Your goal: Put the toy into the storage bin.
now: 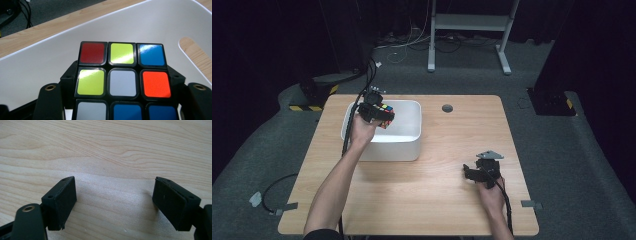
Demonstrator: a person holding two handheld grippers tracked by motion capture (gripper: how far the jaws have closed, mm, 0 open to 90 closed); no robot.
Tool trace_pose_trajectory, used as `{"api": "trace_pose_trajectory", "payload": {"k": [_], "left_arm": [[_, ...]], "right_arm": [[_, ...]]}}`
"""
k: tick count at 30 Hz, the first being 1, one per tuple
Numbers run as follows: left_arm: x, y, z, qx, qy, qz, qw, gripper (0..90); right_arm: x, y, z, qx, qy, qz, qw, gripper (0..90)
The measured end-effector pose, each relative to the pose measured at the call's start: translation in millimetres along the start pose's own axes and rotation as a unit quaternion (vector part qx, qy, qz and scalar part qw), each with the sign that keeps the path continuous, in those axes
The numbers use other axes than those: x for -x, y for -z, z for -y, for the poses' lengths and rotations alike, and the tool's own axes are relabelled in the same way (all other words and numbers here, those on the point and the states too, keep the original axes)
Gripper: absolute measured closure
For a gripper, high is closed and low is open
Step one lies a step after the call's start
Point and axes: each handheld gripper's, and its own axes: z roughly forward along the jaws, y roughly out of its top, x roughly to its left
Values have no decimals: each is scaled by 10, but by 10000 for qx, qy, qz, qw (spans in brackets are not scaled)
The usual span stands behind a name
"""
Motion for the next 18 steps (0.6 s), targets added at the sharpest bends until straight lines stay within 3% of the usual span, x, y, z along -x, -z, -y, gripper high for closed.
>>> {"api": "trace_pose_trajectory", "payload": {"k": [18], "left_arm": [[-56,103,161,-28,33,8,10000,339]], "right_arm": [[0,0,0,-3,3,6,10000,193]]}}
